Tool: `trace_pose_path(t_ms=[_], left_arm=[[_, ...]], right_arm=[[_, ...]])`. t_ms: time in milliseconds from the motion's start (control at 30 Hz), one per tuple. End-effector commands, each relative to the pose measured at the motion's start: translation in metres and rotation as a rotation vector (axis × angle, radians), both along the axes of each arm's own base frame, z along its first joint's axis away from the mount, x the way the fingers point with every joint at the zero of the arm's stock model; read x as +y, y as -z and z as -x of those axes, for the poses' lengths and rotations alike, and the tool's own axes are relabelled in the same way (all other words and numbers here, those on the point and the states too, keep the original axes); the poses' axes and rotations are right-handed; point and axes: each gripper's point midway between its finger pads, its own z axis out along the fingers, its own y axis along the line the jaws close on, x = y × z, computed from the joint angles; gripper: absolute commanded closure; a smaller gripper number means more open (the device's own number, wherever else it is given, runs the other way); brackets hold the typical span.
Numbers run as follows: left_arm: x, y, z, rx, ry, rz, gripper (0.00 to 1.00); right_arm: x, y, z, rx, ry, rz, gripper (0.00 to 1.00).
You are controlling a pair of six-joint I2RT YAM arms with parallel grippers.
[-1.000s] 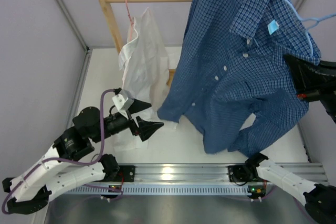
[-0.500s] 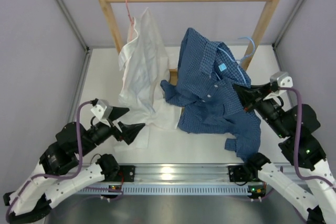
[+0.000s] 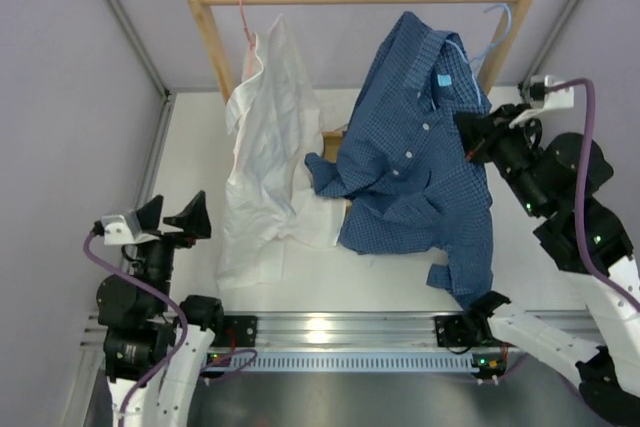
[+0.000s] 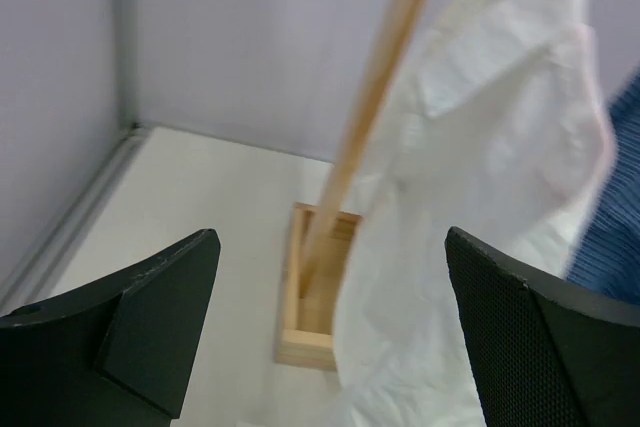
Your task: Place the shirt on the hanger
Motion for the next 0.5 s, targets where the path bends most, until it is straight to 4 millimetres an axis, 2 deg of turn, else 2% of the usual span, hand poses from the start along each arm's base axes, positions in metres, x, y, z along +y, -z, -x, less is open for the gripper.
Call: trace_pose_path(t_ms=[0, 67, 100, 133, 200, 300, 467], left_arm=[[0.067, 0.002, 0.006, 0.0, -0.374, 0.164, 0.02], [0.079, 0.012, 0.008, 0.043, -0.449, 0.176, 0.02], [0.081, 0.014, 0.006, 0.059, -0.465, 0.175, 0.02], [0.081, 0.015, 0.005, 0.069, -0.465, 0.173, 0.02], [0.079, 0.017, 0.001, 0.086, -0.457, 0.16, 0.02], [0.079, 0.018, 0.003, 0.086, -0.456, 0.163, 0.02], [0.076, 0.019, 0.003, 0.084, -0.435, 0.16, 0.02]], right_arm=[[-0.006, -0.01, -0.018, 0.07, 0.089, 0.029, 1.0], [-0.004, -0.012, -0.028, 0.123, 0.107, 0.081, 1.0], [-0.009, -0.018, -0.028, 0.133, 0.131, 0.106, 1.0], [-0.003, -0.011, -0.037, 0.166, 0.136, 0.141, 1.0], [-0.007, -0.017, -0.041, 0.17, 0.166, 0.163, 1.0], [-0.005, -0.013, -0.052, 0.192, 0.199, 0.208, 1.0], [-0.009, -0.013, -0.059, 0.198, 0.249, 0.274, 1.0]])
